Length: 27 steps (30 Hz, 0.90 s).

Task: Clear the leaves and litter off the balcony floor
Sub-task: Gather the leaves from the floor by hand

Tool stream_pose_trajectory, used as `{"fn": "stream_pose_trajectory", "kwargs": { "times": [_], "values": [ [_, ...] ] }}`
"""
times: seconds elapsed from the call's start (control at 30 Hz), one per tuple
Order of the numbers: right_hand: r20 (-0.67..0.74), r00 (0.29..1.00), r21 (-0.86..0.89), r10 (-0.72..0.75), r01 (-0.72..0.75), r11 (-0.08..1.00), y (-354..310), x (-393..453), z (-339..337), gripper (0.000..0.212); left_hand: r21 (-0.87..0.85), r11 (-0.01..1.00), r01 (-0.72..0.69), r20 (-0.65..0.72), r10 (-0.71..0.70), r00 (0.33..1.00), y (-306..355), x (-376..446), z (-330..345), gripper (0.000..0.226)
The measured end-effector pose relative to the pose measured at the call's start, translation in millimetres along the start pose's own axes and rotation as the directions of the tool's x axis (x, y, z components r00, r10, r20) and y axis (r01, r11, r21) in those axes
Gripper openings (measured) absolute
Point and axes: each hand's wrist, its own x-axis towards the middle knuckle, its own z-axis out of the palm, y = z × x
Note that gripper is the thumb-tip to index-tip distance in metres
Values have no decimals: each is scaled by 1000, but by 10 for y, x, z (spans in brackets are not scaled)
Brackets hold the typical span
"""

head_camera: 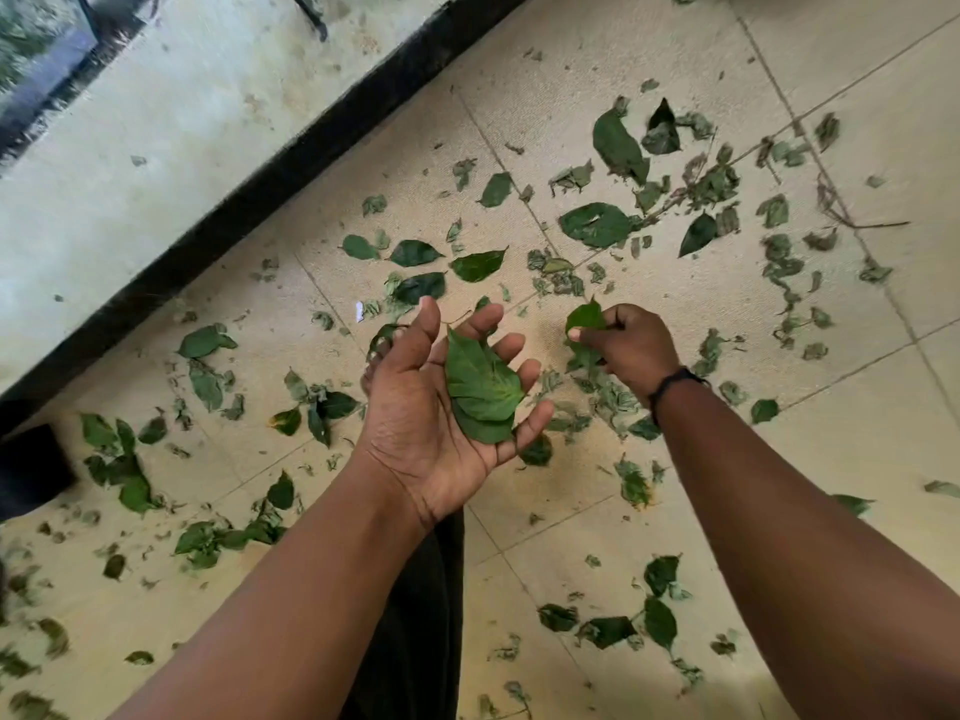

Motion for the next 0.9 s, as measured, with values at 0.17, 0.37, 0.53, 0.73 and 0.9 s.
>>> {"fn": "stream_pose_trajectory", "kwargs": {
  "times": [0.17,0.37,0.53,0.73,0.9],
  "values": [
    [328,941,248,-87,3,969,-642,-849,-507,17,-45,999,-4,-63,1,998,-225,46,25,47],
    [396,896,-190,-200,293,937,-1009,-1427,-376,32,-73,994,86,92,-79,993,-385,23,149,44],
    [303,885,-281,-352,436,855,-1167,-1588,-372,52,-58,997,49,208,-36,977,-270,-20,148,24],
    [10,952,-75,-306,306,949,-1132,-628,-459,16,-42,999,13,155,-6,988,-67,18,166,24],
    [-8,976,-591,-216,169,789,-875,558,-346,15,-42,999,-14,152,20,988,145,107,189,27]
  ]
}}
